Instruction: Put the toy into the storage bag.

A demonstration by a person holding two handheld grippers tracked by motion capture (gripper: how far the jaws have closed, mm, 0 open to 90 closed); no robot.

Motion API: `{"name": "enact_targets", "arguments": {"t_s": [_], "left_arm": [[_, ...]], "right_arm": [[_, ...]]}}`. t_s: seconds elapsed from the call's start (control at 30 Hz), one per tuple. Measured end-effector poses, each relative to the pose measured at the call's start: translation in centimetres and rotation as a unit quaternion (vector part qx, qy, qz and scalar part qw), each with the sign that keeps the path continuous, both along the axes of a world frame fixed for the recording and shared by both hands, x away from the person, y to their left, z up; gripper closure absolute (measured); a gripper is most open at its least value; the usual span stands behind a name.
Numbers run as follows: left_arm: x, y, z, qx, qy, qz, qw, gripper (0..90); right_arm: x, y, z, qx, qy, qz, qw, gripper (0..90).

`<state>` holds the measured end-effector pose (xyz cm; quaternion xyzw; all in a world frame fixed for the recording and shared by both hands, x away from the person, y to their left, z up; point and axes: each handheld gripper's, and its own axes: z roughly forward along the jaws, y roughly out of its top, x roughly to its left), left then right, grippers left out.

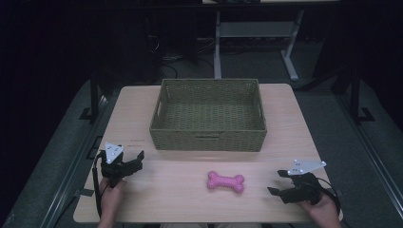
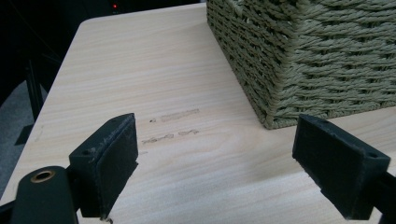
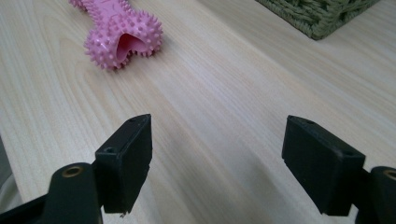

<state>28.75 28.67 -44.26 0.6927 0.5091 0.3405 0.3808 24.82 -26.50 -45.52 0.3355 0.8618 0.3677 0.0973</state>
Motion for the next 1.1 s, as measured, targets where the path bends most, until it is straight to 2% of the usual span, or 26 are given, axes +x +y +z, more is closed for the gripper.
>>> {"name": "enact_targets", "arguments": {"t_s": [0.2,0.3,0.5,0.67,0.7,0.9,1.1], "left_arm": [[0.0,-0.1,-0.1,0.001,0.001,-0.004,1.0000,13.7],[-0.1,-0.3,-0.1,0.005,0.000,-0.011,0.9999,13.6],[-0.3,-0.1,0.0,-0.014,0.000,-0.011,0.9998,13.7],[-0.4,0.0,0.1,-0.016,-0.004,-0.010,0.9998,13.7],[-0.4,0.0,0.1,-0.015,-0.003,-0.009,0.9998,13.7],[-0.3,0.0,0.1,-0.016,-0.003,-0.009,0.9998,13.7],[-0.3,-0.2,0.0,-0.007,-0.002,-0.012,0.9999,13.6]], "right_arm": [[0.4,0.6,0.1,-0.013,0.008,0.012,0.9998,23.2],[0.6,1.3,0.7,-0.025,0.009,0.027,0.9993,22.5],[0.9,2.0,1.9,-0.022,0.007,0.038,0.9990,20.6],[1.5,2.8,2.5,-0.026,0.016,0.052,0.9982,19.0],[1.8,3.2,2.6,-0.038,0.020,0.059,0.9973,18.6],[2.4,4.1,2.8,-0.047,0.033,0.072,0.9957,17.6],[2.9,5.3,3.5,-0.060,0.034,0.092,0.9934,17.7]]}}
